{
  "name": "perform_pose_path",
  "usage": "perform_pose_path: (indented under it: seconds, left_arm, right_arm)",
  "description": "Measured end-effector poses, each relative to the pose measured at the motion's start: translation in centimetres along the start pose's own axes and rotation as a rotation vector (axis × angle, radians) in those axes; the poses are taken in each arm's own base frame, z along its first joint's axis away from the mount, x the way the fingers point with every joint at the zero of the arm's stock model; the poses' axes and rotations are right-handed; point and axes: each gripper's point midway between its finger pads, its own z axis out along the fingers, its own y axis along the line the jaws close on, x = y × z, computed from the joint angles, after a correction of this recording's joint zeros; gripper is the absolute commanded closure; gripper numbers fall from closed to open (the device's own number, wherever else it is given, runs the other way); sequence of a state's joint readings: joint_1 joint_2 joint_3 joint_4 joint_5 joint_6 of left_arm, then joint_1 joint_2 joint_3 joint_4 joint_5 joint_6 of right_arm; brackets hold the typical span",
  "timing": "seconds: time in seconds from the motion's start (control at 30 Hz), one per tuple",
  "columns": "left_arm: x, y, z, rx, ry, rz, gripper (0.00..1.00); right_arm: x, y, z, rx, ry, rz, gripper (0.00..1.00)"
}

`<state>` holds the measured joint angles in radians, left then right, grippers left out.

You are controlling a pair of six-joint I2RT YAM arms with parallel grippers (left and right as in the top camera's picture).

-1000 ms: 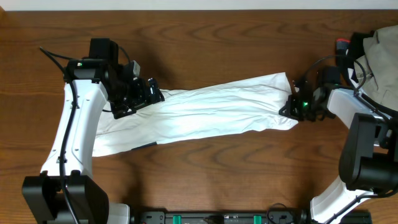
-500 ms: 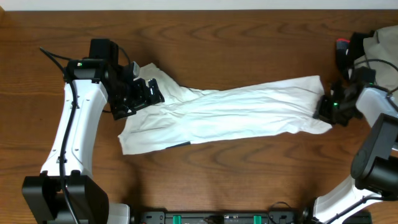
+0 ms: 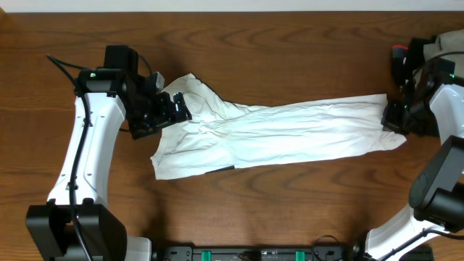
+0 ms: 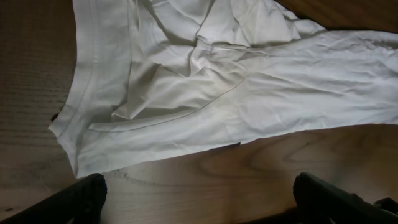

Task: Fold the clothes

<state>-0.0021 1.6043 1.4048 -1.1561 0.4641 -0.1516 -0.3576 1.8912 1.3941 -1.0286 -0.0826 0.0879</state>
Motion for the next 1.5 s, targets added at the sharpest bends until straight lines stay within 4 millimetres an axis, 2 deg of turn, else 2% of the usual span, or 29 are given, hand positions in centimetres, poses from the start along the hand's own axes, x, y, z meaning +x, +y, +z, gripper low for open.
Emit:
perform_pose_path:
  seconds: [0.17,0.53,0.77,1.1,1.23,1.27,1.3,1.4,1.43,1.5]
  left_arm:
    - [0.0,0.0,0.0,0.0,0.0,0.003,0.02]
    - [0.0,0.0,0.0,0.0,0.0,0.003,0.02]
    - [0.0,0.0,0.0,0.0,0.0,0.003,0.02]
    - [0.0,0.0,0.0,0.0,0.0,0.003,0.02]
    - [0.0,0.0,0.0,0.0,0.0,0.003,0.02]
    - [0.0,0.0,0.0,0.0,0.0,0.003,0.02]
    - [0.0,0.0,0.0,0.0,0.0,0.003,0.02]
    - [0.1,0.0,0.0,-0.001,0.003,0.002,0.02]
    - [0.1,0.0,0.0,-0.001,0.003,0.002,0.02]
    - [0.1,0.0,0.0,-0.001,0.004,0.001,0.02]
  right_arm:
    - [0.4,1.8,0.1,0.039,0.007,-0.041,0.99]
    - [2.5,8.0,0.4,0.195,-0.014,-0.213,0.99]
    - [3.7,11.0,0.3,0.289,-0.061,-0.308,0.99]
    - [6.2,16.0,0.5,0.285,-0.1,-0.454,0.99]
    - [7.7,18.7,0.8,0.235,-0.104,-0.517,0.94]
    - [8.0,19.1,0.9,0.228,-0.102,-0.526,0.88]
    - [8.4,19.6,0.9,0.217,-0.099,-0.534,0.78]
    - [9.1,20.6,1.0,0.192,-0.096,-0.556,0.31]
    - [9.4,21.0,1.1,0.184,-0.093,-0.565,0.27]
    - [9.7,21.3,1.1,0.179,-0.089,-0.574,0.25]
